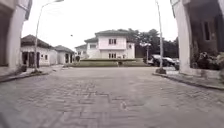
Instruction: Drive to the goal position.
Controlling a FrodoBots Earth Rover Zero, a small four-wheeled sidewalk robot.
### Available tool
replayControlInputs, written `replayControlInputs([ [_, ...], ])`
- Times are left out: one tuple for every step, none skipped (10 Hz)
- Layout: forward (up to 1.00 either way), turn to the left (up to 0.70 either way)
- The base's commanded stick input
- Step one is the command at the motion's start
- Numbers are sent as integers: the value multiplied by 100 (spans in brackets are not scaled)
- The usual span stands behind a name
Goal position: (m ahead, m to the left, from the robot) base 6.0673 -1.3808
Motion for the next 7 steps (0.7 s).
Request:
replayControlInputs([
  [70, 0],
  [70, 0],
  [70, 0],
  [70, 0],
  [70, 0],
  [70, 0],
  [70, 0],
])
